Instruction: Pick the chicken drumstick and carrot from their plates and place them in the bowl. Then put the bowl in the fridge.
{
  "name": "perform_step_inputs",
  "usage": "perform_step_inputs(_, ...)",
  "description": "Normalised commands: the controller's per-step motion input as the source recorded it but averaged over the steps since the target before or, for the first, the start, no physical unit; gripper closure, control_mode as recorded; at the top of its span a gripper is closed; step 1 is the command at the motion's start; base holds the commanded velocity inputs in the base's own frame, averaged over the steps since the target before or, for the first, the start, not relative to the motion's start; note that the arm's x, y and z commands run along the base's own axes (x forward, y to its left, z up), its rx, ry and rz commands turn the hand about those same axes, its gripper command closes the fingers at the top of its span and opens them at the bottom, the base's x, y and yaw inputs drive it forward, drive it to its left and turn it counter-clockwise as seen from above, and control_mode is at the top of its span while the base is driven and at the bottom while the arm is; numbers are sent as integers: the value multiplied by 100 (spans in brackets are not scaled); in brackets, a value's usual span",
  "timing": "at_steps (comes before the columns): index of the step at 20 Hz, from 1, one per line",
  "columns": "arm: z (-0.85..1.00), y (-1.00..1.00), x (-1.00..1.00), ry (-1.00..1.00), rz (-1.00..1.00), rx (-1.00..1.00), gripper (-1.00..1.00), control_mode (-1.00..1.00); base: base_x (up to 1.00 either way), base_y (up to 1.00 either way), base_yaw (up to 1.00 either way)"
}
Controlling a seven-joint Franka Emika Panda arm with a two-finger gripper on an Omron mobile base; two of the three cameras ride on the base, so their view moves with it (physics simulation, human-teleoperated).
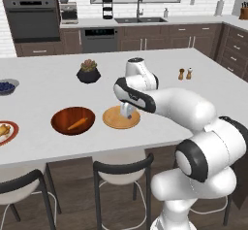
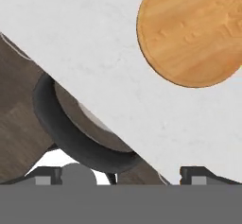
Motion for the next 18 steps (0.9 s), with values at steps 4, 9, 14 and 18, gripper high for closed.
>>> perform_step_inputs(4,0,-49,-41,-4,-58,4,-100,-100,0,0,0)
perform_step_inputs(9,0,-34,-88,-14,-34,13,-100,-100,0,0,0)
perform_step_inputs(14,1,-12,-96,-26,-15,9,-100,-100,0,0,0)
perform_step_inputs(18,0,-6,-70,-15,-14,0,-100,-100,0,0,0)
